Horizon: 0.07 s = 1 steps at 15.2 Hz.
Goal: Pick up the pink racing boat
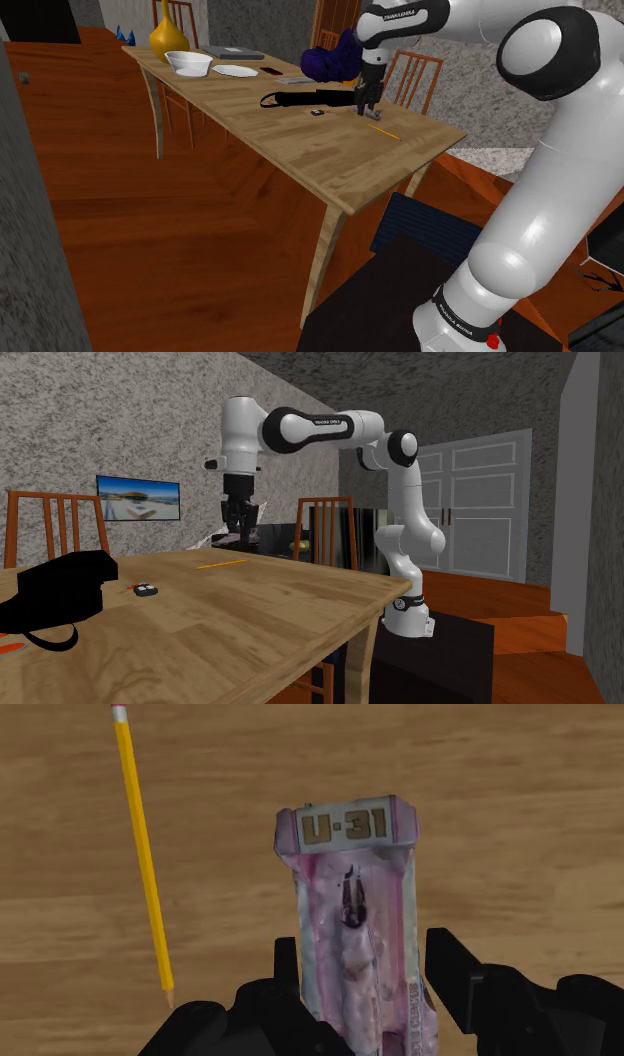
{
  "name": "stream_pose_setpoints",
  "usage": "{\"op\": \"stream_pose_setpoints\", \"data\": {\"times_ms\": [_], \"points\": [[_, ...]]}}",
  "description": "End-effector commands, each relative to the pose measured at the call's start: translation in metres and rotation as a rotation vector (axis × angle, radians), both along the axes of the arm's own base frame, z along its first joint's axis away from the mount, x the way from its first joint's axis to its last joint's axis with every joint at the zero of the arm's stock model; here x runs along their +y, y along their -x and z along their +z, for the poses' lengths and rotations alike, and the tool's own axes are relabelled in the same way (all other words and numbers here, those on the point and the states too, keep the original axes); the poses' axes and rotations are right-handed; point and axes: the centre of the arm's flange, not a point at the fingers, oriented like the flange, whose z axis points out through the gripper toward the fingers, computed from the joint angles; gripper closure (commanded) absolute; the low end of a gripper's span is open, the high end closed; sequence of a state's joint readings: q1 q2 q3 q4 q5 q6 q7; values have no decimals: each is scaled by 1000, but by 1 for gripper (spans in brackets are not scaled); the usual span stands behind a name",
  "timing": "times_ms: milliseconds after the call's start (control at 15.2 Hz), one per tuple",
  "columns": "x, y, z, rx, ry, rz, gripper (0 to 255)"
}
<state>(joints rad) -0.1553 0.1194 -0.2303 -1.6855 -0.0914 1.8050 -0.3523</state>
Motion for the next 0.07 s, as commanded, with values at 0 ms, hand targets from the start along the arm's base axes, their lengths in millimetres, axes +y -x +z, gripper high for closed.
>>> {"op": "stream_pose_setpoints", "data": {"times_ms": [0], "points": [[0,0,3,0,0,0,255]]}}
